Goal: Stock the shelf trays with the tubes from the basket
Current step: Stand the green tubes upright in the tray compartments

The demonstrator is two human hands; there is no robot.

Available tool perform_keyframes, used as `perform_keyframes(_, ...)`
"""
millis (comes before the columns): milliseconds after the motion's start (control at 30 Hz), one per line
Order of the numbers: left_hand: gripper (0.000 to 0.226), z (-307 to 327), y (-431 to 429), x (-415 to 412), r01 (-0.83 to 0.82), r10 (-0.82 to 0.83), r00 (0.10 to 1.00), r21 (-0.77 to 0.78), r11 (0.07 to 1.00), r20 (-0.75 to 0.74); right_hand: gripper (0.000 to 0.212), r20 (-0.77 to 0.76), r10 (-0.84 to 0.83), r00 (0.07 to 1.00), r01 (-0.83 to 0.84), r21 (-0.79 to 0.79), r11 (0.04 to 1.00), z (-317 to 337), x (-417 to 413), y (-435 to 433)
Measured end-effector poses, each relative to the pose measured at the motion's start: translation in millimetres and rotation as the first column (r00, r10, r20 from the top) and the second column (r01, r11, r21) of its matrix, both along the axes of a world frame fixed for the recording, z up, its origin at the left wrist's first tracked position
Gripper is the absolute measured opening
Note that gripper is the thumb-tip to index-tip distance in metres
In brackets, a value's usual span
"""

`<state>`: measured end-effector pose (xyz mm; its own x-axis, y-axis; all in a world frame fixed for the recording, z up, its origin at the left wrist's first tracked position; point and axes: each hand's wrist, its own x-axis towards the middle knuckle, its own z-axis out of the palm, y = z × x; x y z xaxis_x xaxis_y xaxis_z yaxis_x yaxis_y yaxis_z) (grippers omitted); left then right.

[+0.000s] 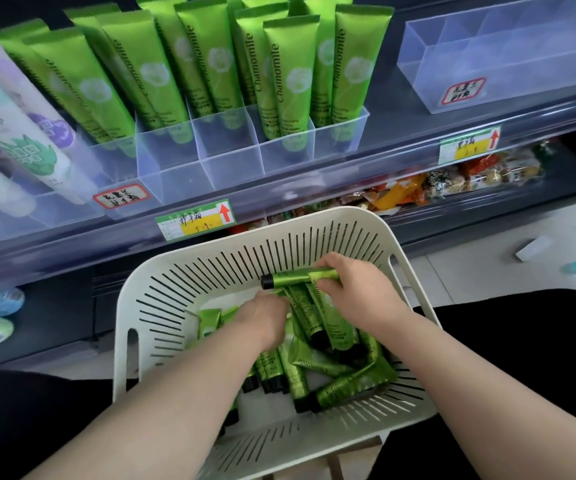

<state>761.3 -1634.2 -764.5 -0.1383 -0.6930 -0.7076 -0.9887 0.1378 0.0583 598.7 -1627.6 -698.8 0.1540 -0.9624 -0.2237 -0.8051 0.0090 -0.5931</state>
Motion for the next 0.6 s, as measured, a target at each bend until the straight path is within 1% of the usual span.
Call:
perform_keyframes(67, 0.049, 2, -1, 3, -0.053, 0.053, 0.999, 0.002, 0.999, -0.005, 0.020, 0.018, 0.002, 1.000, -0.002, 0.003, 1.000, 2, 0, -2)
perform_keyframes(167, 0.042, 9, -3, 14, -0.093, 0.094, 0.995, 0.026, 0.995, -0.031, 0.019, 0.047, 0.011, 0.999, -0.011, 0.006, 1.000, 9, 3, -2)
perform_keyframes(267, 0.034, 20, -1, 24, -0.127, 0.131, 0.983, 0.033, 0.991, -0.126, 0.020, 0.037, 0.036, 0.999, -0.036, -0.022, 0.999, 15, 8, 0)
perform_keyframes(333, 0.025, 29, 3, 29, -0.161, 0.158, 0.961, 0.003, 0.987, -0.229, 0.020, 0.002, 0.058, 0.998, -0.058, -0.058, 0.997, 18, 11, 1)
perform_keyframes(400, 0.018, 43, 7, 31, -0.189, 0.155, 0.936, -0.080, 0.979, -0.317, 0.021, -0.014, 0.053, 0.998, -0.054, -0.088, 0.995, 24, 13, 2)
perform_keyframes(500, 0.023, 73, 10, 32, -0.207, 0.097, 0.905, -0.230, 0.951, -0.413, 0.021, -0.041, 0.034, 0.999, -0.039, -0.146, 0.988, 41, 16, 2)
perform_keyframes(600, 0.023, 106, 13, 33, -0.217, 0.019, 0.893, -0.393, 0.893, -0.451, 0.020, -0.069, 0.020, 0.997, -0.035, -0.220, 0.975, 67, 17, 2)
